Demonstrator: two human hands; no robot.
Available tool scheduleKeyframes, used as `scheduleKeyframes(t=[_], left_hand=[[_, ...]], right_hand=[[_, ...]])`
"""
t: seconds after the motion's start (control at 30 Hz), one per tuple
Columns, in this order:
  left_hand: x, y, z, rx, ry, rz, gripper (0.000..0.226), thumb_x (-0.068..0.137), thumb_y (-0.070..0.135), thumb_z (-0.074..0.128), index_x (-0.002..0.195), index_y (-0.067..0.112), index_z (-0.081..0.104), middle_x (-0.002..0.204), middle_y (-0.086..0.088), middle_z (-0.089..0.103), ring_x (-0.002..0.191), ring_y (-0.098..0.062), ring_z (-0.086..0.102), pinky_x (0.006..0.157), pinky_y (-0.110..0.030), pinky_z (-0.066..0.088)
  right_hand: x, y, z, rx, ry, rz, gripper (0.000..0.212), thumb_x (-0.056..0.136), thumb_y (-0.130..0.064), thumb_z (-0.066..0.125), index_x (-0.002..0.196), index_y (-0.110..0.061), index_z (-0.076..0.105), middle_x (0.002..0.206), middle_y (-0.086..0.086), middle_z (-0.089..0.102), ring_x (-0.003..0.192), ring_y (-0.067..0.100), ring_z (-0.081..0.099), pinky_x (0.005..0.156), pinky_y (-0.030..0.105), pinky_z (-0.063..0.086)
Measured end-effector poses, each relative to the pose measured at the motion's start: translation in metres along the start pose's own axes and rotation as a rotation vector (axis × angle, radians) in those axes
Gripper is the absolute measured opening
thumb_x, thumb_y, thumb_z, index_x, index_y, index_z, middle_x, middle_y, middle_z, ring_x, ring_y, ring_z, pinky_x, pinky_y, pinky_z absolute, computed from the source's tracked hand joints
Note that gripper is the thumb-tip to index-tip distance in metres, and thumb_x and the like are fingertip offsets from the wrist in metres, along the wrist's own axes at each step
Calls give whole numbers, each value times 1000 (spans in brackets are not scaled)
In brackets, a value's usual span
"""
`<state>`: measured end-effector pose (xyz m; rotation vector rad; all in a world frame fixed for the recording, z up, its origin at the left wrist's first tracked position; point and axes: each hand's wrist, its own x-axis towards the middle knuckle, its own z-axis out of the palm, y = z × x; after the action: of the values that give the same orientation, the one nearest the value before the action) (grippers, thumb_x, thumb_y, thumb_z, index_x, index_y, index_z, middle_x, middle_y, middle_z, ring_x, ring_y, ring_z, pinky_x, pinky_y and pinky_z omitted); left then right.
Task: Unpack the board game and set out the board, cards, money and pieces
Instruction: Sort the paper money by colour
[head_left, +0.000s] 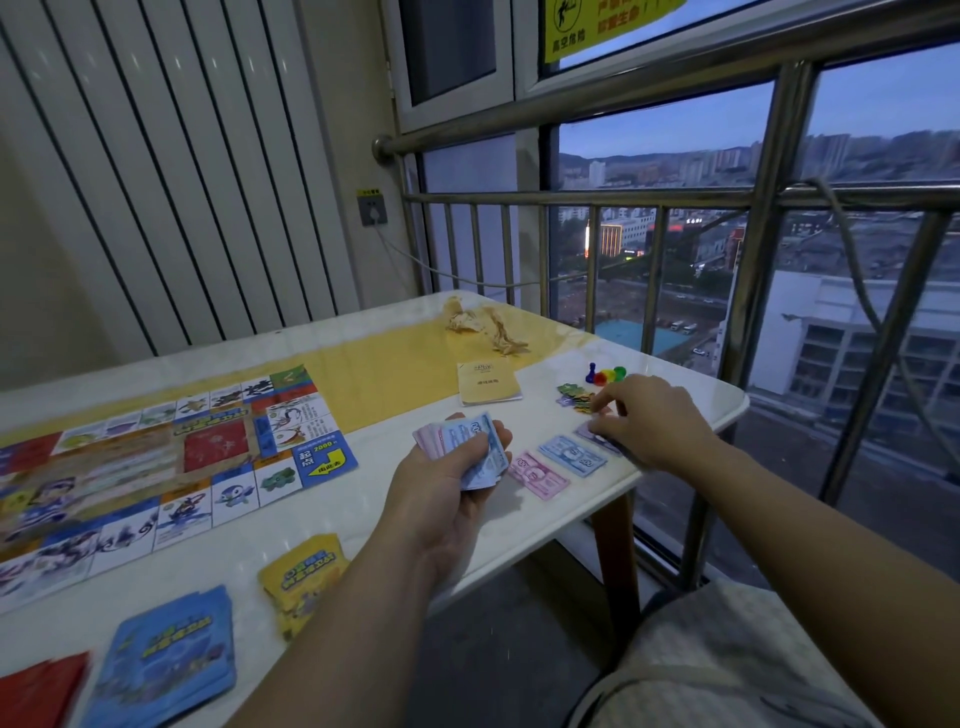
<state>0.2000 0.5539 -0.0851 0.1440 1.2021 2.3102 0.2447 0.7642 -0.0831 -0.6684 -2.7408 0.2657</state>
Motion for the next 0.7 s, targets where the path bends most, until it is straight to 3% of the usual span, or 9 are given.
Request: scheduleKeyframes(t=[0.07, 0.13, 0.23, 0.33, 0.47, 0.57, 0.63, 0.7], left_hand=[[0, -1, 1, 38, -9, 26, 16, 89, -4, 53, 96, 11, 57, 66, -6, 72, 60, -12, 69, 49, -20, 54], [0, -2, 3, 72, -7, 39, 16, 88, -4, 56, 95, 11, 58, 65, -4, 72, 59, -11, 69, 48, -20, 53], [0, -3, 3, 117, -9, 59, 21, 85, -1, 61, 102, 12, 59, 73, -5, 73, 66, -13, 70, 51, -21, 53], [-1, -3, 1, 157, 1, 70, 24, 86, 2, 61, 107, 13, 58, 88, -10, 71, 72, -15, 68, 56, -23, 53], [-3, 4, 3, -13, 0, -47, 10, 93, 1, 49, 100, 1, 56, 89, -18, 67, 77, -23, 65, 65, -30, 54], [-6, 8, 6, -123, 19, -103, 14, 96, -3, 36, 91, -6, 49, 93, -23, 62, 83, -30, 61, 71, -36, 49], [-6, 6, 6, -61, 17, -79, 17, 96, -6, 33, 91, -6, 49, 97, -22, 62, 86, -29, 62, 77, -38, 48], [-5, 2, 4, 6, 13, -46, 17, 96, -8, 37, 95, -5, 53, 95, -18, 65, 85, -26, 65, 74, -33, 54]], right_hand=[[-3, -5, -4, 64, 164, -30, 24, 89, -41, 59, 105, -25, 66, 95, -2, 58, 84, 12, 49, 76, 29, 40], [-12, -23, -14, 388, 194, -67, 23, 91, -40, 57, 95, -20, 67, 86, -3, 62, 76, 9, 54, 67, 23, 39], [-28, -61, -25, 688, -130, -118, 30, 87, -49, 57, 84, -20, 65, 79, -5, 65, 69, 6, 57, 63, 21, 43], [-32, -80, -19, 690, -291, -129, 21, 84, -43, 65, 78, -23, 66, 77, -5, 67, 67, 6, 58, 64, 23, 49], [-27, -78, -14, 793, -280, -34, 13, 87, -28, 66, 84, -16, 68, 74, -1, 65, 63, 8, 56, 63, 25, 48], [-21, -68, -20, 819, -183, 20, 9, 90, -23, 62, 85, -17, 67, 74, -4, 63, 64, 6, 55, 61, 20, 46], [-15, -56, -28, 735, -106, 8, 10, 91, -21, 61, 92, -14, 68, 77, -4, 63, 67, 6, 55, 59, 17, 43], [-8, -45, -33, 532, -117, -22, 15, 91, -22, 61, 99, -13, 69, 87, -2, 66, 74, 8, 56, 63, 19, 43]])
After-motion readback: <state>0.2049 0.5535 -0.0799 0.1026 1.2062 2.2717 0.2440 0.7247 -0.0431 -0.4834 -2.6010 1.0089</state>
